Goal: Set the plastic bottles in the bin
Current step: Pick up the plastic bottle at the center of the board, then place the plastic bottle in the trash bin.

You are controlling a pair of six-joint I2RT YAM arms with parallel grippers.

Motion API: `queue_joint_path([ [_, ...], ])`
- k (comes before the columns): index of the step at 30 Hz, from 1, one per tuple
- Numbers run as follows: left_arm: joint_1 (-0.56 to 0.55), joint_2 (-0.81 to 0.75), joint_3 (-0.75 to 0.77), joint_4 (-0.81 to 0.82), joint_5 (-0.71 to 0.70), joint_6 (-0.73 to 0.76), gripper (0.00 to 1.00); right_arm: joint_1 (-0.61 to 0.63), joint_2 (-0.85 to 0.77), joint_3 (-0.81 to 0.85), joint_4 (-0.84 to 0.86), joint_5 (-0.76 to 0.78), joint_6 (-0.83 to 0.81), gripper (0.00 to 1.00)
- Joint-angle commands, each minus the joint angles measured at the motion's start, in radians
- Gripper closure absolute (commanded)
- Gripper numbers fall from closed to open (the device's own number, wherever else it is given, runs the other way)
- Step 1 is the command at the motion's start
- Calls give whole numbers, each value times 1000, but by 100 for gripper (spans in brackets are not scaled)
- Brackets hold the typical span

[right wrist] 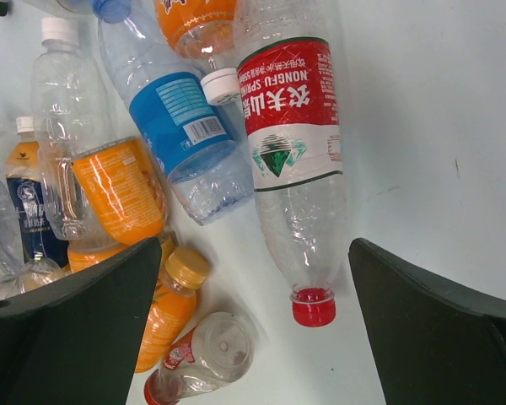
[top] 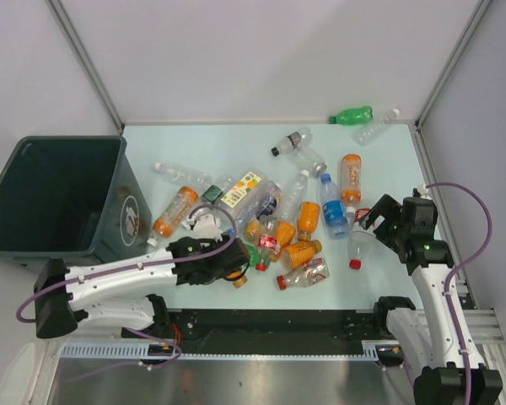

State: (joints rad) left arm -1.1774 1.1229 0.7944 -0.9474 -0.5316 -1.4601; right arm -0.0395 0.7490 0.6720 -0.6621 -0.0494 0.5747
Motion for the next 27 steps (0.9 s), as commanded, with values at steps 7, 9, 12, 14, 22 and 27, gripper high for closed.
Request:
queue_joint_path([
  [7, -18, 81, 414, -241, -277, 377, 61, -3, -3, 12, 6, 11, -21, 1],
  [9, -14, 90, 491, -271, -343, 449, 60, -5, -4, 11, 4, 13, -25, 1],
  [12, 2, 107, 596, -292, -408, 533, 59, -5, -7, 12, 1, 17, -26, 1],
  [14, 40, 107, 644, -281, -426, 587, 59, -5, -7, 9, 1, 23, -24, 1],
  [22, 243, 34, 813, -203, -473, 842, 57, -7, -13, 3, 7, 20, -26, 1],
  [27, 360, -15, 874, -163, -495, 958, 52, -7, -14, 5, 9, 20, -26, 1],
])
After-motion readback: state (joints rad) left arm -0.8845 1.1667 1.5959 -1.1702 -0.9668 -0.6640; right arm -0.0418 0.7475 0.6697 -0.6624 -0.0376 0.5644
